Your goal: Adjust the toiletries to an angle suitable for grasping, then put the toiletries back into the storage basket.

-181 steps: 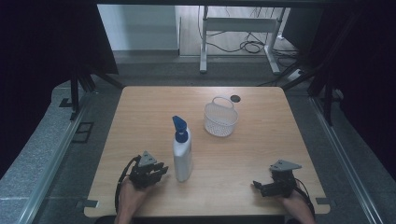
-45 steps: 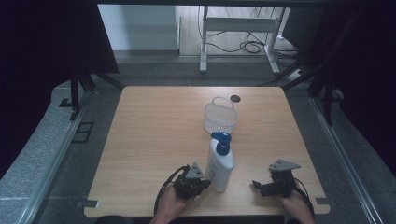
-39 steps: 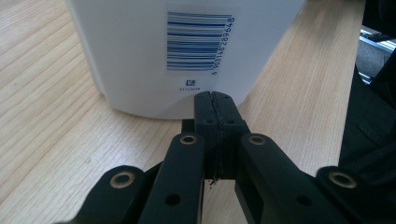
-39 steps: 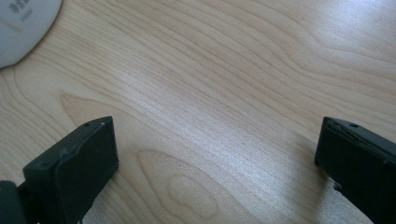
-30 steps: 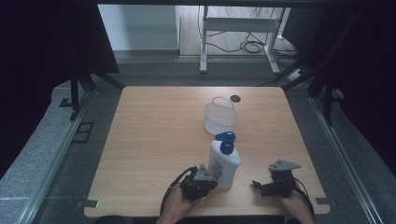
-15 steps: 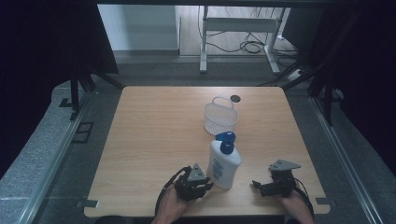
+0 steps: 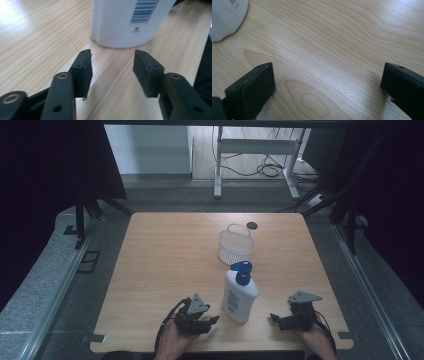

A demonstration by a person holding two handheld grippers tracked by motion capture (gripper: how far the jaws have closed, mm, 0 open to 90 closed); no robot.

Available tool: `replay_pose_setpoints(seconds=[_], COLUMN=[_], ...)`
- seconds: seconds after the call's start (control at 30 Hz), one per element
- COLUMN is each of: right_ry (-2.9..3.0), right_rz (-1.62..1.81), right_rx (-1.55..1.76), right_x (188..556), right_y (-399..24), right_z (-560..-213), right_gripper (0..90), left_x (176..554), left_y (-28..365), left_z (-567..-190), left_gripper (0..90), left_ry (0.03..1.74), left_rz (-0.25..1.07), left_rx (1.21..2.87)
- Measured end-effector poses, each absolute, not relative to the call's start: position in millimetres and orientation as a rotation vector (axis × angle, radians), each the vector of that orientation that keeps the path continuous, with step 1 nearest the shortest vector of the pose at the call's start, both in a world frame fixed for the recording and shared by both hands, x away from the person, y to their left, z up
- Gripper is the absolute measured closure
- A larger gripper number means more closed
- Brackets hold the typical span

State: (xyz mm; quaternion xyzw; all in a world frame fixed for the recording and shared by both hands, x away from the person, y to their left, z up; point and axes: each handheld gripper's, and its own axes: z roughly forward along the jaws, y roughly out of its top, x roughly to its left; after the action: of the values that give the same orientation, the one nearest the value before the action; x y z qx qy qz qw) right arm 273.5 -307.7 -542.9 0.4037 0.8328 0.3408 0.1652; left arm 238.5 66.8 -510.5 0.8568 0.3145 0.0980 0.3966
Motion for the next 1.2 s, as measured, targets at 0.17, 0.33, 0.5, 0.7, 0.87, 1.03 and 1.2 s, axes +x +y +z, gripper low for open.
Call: replay_pose_setpoints(seconds=[0.17,0.33,0.5,0.7,0.87,1.03,1.2], right_ry=[2.373,2.372,2.371,2.383,2.384,2.378,2.397], right_rz=[0.971,0.971,0.973,0.99,1.006,0.999,0.984], right_rx=[1.15,1.152,1.155,1.146,1.141,1.118,1.08], right_x=[274,273,273,272,271,268,266], right_y=[-308,-308,-308,-309,-311,-310,-308], right_z=[-543,-543,-543,-542,-541,-537,-534], right_gripper=[0.0,0.0,0.0,0.0,0.0,1.5,1.9], left_x=[235,232,234,237,241,242,242], left_y=[76,82,88,92,98,98,99], left_z=[-515,-520,-526,-530,-536,-541,-542], left_gripper=[34.7,25.2,18.0,12.9,12.5,12.1,11.8], left_ry=[0.833,0.865,0.914,0.959,1.002,1.015,1.01], left_rz=[0.29,0.347,0.351,0.341,0.322,0.348,0.36], left_rx=[2.184,2.212,2.217,2.203,2.191,2.211,2.198])
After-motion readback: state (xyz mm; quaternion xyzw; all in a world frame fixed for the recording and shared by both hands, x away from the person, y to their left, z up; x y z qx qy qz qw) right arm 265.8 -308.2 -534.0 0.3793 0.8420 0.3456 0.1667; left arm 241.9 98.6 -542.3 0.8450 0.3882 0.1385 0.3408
